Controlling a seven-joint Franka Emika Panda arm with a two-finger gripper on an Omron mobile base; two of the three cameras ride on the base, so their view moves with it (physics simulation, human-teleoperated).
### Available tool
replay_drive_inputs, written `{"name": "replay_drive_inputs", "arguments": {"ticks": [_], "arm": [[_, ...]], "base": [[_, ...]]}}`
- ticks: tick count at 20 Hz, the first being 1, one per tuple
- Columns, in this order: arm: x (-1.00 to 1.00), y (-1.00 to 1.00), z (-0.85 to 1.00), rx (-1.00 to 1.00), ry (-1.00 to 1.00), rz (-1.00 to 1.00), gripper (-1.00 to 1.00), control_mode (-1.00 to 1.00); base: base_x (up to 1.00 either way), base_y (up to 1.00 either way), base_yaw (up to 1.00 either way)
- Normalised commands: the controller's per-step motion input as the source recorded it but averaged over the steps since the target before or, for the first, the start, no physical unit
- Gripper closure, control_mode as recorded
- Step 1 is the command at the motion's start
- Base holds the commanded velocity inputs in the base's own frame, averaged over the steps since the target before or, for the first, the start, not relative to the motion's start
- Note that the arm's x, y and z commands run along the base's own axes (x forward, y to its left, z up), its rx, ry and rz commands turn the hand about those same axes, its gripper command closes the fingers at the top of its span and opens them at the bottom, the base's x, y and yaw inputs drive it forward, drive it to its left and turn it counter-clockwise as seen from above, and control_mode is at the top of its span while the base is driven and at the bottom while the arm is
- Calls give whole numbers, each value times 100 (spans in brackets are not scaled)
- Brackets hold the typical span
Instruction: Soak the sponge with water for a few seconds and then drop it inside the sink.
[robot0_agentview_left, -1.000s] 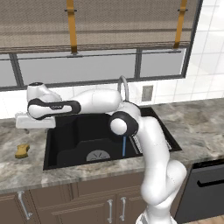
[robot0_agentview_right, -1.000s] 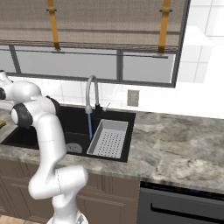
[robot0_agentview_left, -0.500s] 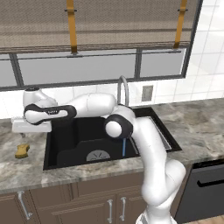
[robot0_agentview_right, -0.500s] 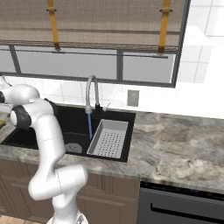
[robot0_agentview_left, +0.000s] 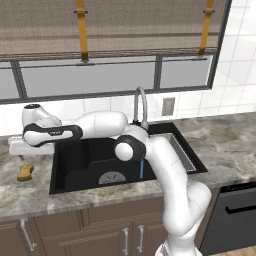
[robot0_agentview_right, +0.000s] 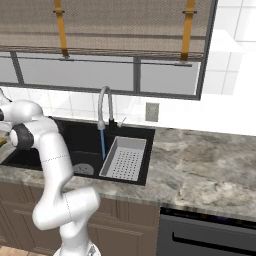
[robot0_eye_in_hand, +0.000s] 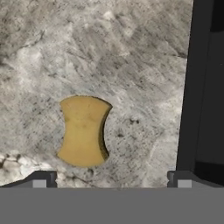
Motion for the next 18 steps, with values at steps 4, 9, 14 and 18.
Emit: {"name": "replay_drive_inputs", "arguments": {"ticks": [4,9,14,18], "arm": [[12,18,0,0,0,0,-100,-100],[10,17,0,0,0,0,-100,-100],[9,20,0,0,0,1,-100,-100],[3,12,0,0,0,1,-100,-100]], "base": [[0,0,0],[0,0,0],[0,0,0],[0,0,0]]}}
